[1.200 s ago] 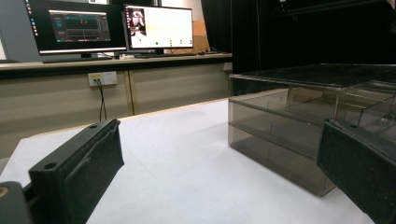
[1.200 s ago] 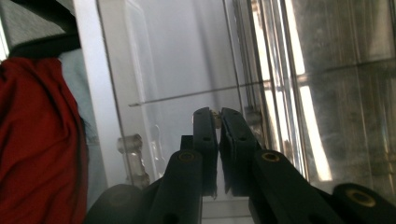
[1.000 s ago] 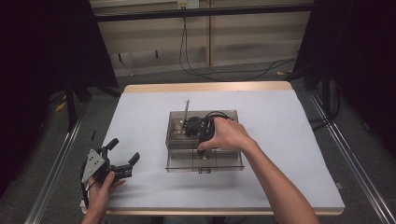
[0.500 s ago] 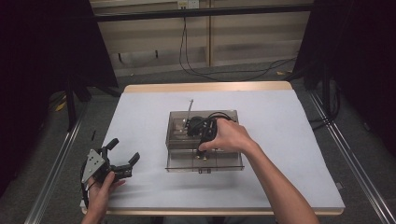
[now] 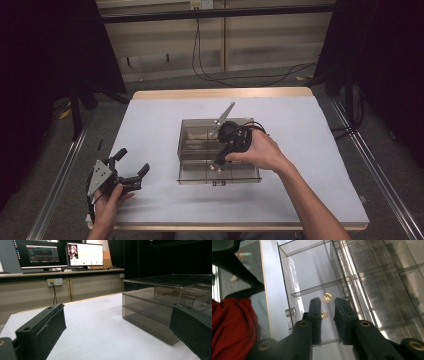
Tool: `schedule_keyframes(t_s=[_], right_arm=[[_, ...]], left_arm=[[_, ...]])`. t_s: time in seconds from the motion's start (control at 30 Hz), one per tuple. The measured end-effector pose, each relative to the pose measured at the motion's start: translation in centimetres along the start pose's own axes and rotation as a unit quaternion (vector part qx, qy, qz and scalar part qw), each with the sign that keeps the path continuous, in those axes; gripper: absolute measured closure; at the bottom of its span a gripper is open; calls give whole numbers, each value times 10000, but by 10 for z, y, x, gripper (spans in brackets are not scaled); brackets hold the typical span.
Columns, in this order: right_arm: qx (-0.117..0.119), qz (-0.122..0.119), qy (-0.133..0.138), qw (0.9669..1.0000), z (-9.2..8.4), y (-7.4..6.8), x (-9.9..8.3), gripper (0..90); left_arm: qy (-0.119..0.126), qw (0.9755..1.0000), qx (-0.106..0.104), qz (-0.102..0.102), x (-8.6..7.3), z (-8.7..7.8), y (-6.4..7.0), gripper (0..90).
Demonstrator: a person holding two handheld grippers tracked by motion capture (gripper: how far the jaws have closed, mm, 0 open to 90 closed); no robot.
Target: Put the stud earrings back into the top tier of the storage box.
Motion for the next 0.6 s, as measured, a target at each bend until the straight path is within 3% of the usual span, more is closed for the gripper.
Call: schedule_keyframes(t_s=[0.17, 0.3, 0.47, 0.6], right_arm=[[-97, 253, 534, 9982, -10, 3, -14, 632], [-268, 446, 891, 9947, -21, 6, -26, 563], [-312, 716, 1372, 9875, -34, 12, -44, 499], [-516, 957, 1700, 9794, -44, 14, -58, 367]], left_arm=[[0, 10000, 0, 0, 0, 0, 0, 5], [16, 10000, 13, -56, 0, 0, 1, 6], [3, 10000, -5, -16, 0, 0, 0, 6], [-4, 10000, 4, -16, 0, 0, 0, 5]])
Point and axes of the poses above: each handheld gripper's, and its own axes: z roughly forward along the jaws, x roughly out of its top, y roughly to its right, the point moved 4 cm from there along z, roughly forward along the jaws, and after that the axes turned 6 degrees about z, right-handed, at the moved point
